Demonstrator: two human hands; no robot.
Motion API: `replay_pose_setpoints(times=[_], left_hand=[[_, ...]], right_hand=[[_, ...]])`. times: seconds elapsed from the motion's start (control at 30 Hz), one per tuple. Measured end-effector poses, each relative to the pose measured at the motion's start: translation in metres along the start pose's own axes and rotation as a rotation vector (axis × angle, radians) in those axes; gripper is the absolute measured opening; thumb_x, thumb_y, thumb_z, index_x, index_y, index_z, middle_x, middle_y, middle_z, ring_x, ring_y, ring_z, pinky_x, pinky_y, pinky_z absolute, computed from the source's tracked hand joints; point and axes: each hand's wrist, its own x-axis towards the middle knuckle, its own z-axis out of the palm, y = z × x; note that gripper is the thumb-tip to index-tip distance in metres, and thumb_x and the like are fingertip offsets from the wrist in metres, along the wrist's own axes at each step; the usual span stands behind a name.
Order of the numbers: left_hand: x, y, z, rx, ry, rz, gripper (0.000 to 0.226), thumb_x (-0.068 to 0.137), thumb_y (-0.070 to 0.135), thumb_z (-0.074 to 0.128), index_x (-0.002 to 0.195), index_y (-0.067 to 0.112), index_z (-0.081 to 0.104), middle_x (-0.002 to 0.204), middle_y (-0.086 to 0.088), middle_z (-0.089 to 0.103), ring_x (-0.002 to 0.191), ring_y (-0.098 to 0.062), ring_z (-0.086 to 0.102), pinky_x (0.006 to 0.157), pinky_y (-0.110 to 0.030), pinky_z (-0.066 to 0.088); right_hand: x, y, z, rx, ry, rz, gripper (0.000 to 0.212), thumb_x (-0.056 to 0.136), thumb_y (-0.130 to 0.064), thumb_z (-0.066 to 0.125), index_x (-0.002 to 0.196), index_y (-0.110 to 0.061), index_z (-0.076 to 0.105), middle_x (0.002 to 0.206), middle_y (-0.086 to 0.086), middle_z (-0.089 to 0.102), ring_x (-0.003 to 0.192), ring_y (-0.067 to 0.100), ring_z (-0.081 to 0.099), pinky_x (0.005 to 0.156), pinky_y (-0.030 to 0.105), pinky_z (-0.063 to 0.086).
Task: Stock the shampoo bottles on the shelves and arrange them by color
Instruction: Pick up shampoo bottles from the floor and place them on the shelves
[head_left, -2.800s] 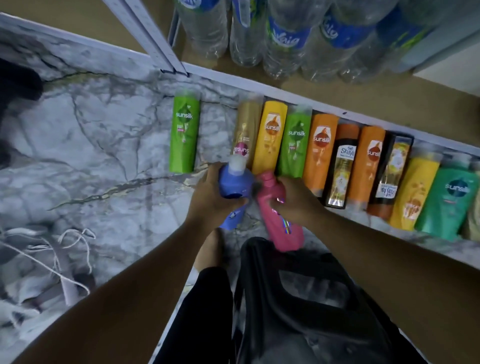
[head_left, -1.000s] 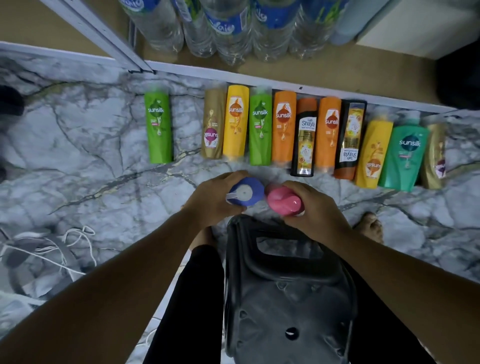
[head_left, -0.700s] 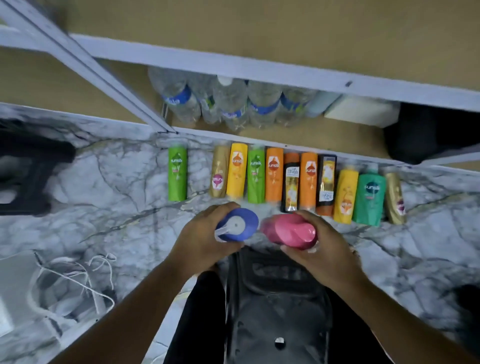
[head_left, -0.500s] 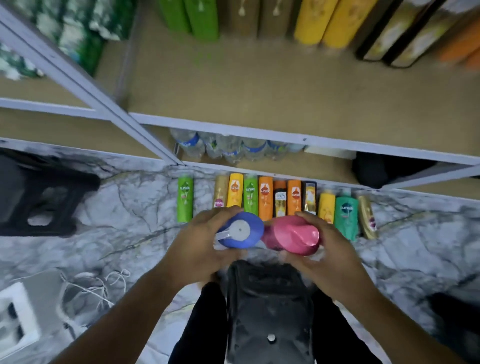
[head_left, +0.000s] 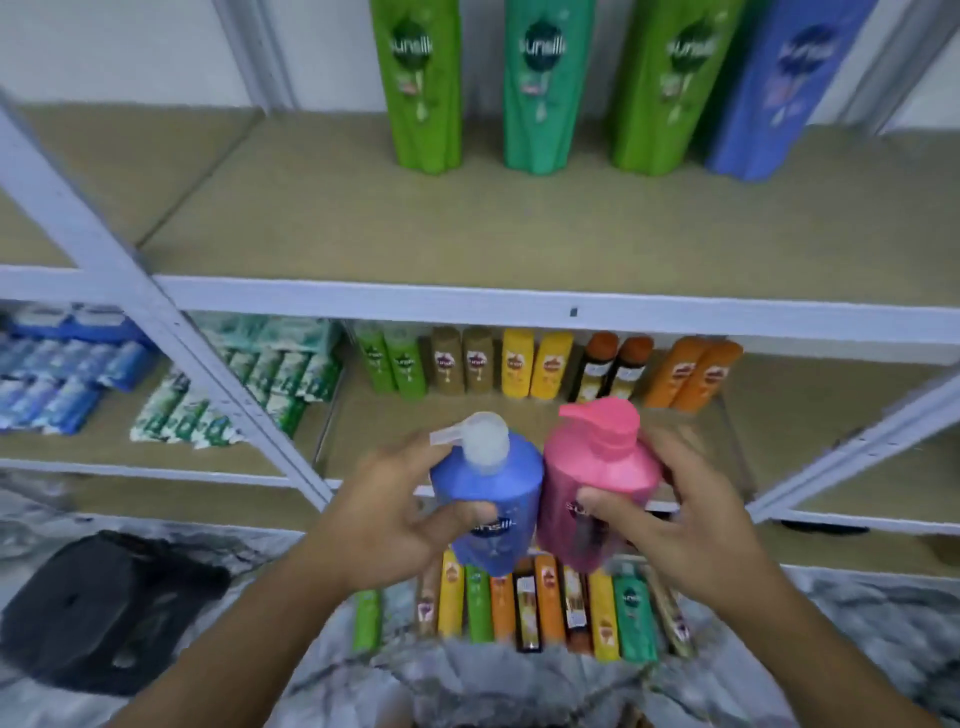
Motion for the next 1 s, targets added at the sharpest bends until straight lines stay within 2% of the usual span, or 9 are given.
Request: replay_pose_setpoints(times=[0.1,0.23,0.3,0.4,0.57,0.67,0.8,0.9,1.0], left_hand=[[0.021,0.042,-0.035,-0.017,0.045,0.077,0.035,0.087,0.062,0.064,0.117,0.047,0.056,0.124,0.023,0.062,0.116,-0.003,0.06,0.093,-0.022,0.046],[0.05,0.09,-0.08,-0.09,0.147,0.16,0.039,0.086,0.054,0.067,0.121,0.039,0.058,0.116,0.029,0.064,0.106,0.007,0.061,0.085,-0.012,0.045],[0.063,0.109,-0.099,-0.153,0.182,0.165,0.036,0.084,0.049,0.069,0.119,0.049,0.061,0.117,0.031,0.065,0.102,0.005,0.065,0.083,-0.012,0.049],[0.086,0.125,-0.123,-0.213,0.238,0.174,0.034,0.081,0.05,0.067,0.112,0.063,0.061,0.113,0.03,0.067,0.098,0.004,0.066,0.08,-0.016,0.054],[0.132,0.115,-0.142,-0.249,0.347,0.169,0.04,0.088,0.029,0.069,0.126,0.023,0.064,0.119,0.011,0.07,0.103,-0.003,0.064,0.083,-0.014,0.049],[0.158,0.1,-0.144,-0.261,0.41,0.128,0.043,0.087,0.03,0.069,0.128,0.017,0.064,0.119,0.001,0.071,0.107,-0.014,0.067,0.09,-0.025,0.053],[0.187,0.08,-0.144,-0.311,0.459,0.045,0.037,0.095,0.014,0.068,0.131,0.012,0.062,0.118,-0.005,0.072,0.111,-0.024,0.067,0.096,-0.039,0.056],[0.205,0.073,-0.144,-0.333,0.489,-0.01,0.041,0.096,0.013,0.066,0.137,0.014,0.059,0.123,-0.004,0.069,0.108,-0.015,0.068,0.101,-0.042,0.053],[0.211,0.072,-0.138,-0.373,0.508,-0.022,0.047,0.099,0.015,0.061,0.145,0.016,0.051,0.126,0.004,0.064,0.096,0.011,0.064,0.089,-0.016,0.053]], right_hand=[[0.021,-0.04,-0.028,0.019,0.093,-0.092,0.057,0.073,-0.063,0.072,0.125,-0.065,0.048,0.114,-0.029,0.058,0.111,0.008,0.056,0.093,0.031,0.047],[0.052,-0.082,-0.055,0.129,0.157,-0.171,0.059,0.074,-0.059,0.075,0.129,-0.052,0.055,0.117,-0.013,0.063,0.112,0.014,0.061,0.096,0.042,0.051],[0.067,-0.1,-0.062,0.191,0.151,-0.194,0.057,0.076,-0.055,0.075,0.129,-0.051,0.055,0.12,-0.012,0.065,0.114,0.016,0.062,0.096,0.046,0.052],[0.093,-0.12,-0.07,0.211,0.172,-0.244,0.054,0.082,-0.047,0.076,0.132,-0.043,0.055,0.125,-0.011,0.065,0.116,0.012,0.062,0.1,0.041,0.051],[0.141,-0.138,-0.074,0.26,0.144,-0.267,0.045,0.089,-0.027,0.075,0.13,-0.038,0.057,0.118,-0.018,0.067,0.106,0.001,0.065,0.092,0.03,0.055],[0.174,-0.137,-0.069,0.208,0.13,-0.262,0.044,0.087,-0.037,0.075,0.126,-0.046,0.056,0.117,-0.018,0.068,0.106,0.002,0.066,0.095,0.039,0.056],[0.214,-0.128,-0.062,0.165,0.127,-0.252,0.05,0.085,-0.036,0.077,0.129,-0.036,0.056,0.116,-0.015,0.069,0.104,0.003,0.068,0.096,0.044,0.055],[0.232,-0.125,-0.059,0.162,0.106,-0.218,0.048,0.088,-0.03,0.076,0.131,-0.036,0.055,0.113,-0.019,0.069,0.101,-0.003,0.068,0.097,0.041,0.055],[0.239,-0.118,-0.055,0.193,0.091,-0.19,0.051,0.091,-0.034,0.072,0.135,-0.041,0.049,0.119,-0.021,0.066,0.105,-0.004,0.066,0.099,0.037,0.054]])
